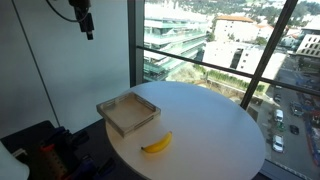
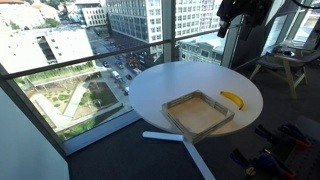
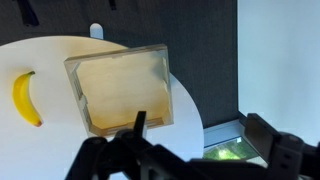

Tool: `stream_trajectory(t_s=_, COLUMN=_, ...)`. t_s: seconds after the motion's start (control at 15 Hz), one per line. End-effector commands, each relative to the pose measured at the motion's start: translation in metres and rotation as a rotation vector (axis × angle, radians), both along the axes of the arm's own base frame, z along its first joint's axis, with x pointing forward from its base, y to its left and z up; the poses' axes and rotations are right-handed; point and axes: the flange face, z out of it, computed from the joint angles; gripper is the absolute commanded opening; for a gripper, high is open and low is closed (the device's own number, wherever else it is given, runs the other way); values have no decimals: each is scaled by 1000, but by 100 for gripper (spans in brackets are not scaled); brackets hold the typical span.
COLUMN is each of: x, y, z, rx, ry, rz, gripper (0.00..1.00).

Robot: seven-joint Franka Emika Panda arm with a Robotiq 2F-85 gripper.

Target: Put the banana on the tray

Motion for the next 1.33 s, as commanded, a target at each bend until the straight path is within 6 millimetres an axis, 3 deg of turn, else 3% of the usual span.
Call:
stream_trajectory(t_s=0.0, x=-3, y=-12, z=2, rx=25, ry=40, rz=9, gripper=100)
stream_trajectory(t_s=0.47, x=-2, y=-32, z=-3, rx=-12, ry=66, rz=-25, gripper=100)
stream_trajectory(t_s=1.27, x=2, y=-84, z=-24, rx=-69, ry=83, rz=-114, gripper=100)
